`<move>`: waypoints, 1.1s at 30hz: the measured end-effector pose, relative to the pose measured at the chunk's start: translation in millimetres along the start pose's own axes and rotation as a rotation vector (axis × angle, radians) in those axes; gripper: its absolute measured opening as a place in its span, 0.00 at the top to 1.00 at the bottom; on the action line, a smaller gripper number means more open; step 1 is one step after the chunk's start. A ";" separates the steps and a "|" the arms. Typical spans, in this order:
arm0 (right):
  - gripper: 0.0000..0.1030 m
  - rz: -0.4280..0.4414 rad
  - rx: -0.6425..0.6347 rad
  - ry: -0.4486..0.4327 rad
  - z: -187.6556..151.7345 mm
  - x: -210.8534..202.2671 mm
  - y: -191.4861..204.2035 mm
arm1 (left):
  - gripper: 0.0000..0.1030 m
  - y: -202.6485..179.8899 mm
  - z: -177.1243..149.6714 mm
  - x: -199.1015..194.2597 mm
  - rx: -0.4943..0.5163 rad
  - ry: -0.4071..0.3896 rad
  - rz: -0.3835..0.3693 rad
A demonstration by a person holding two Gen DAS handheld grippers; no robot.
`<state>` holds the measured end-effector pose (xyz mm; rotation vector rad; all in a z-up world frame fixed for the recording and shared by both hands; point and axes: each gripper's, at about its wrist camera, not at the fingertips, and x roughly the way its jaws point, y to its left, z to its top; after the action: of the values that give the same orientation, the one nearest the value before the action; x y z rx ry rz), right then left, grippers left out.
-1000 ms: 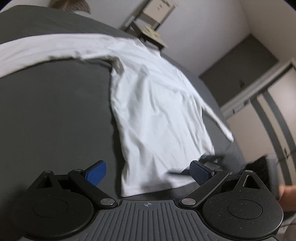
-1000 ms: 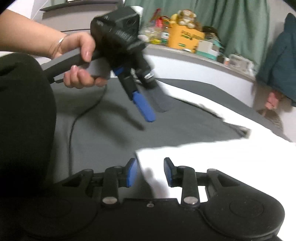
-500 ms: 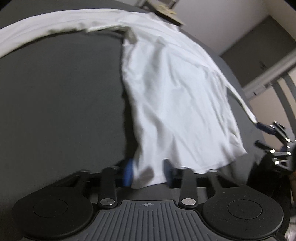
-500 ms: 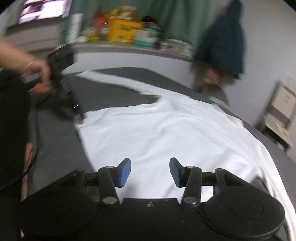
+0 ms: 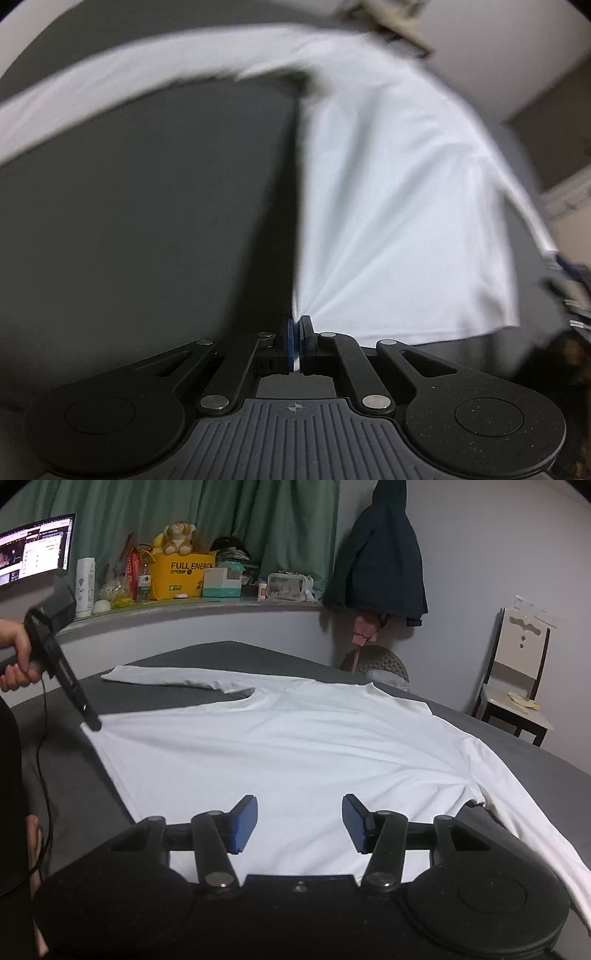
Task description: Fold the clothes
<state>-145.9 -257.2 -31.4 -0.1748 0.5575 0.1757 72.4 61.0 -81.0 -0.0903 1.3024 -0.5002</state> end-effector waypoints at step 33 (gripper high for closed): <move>0.69 0.121 -0.656 0.610 -54.6 34.3 14.6 | 0.45 -283.0 -13.2 53.9 1.000 -0.255 0.109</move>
<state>-148.2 -250.6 -97.1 -0.8519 1.1074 0.4274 -16.2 -209.9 -36.9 0.7220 0.6934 -0.9578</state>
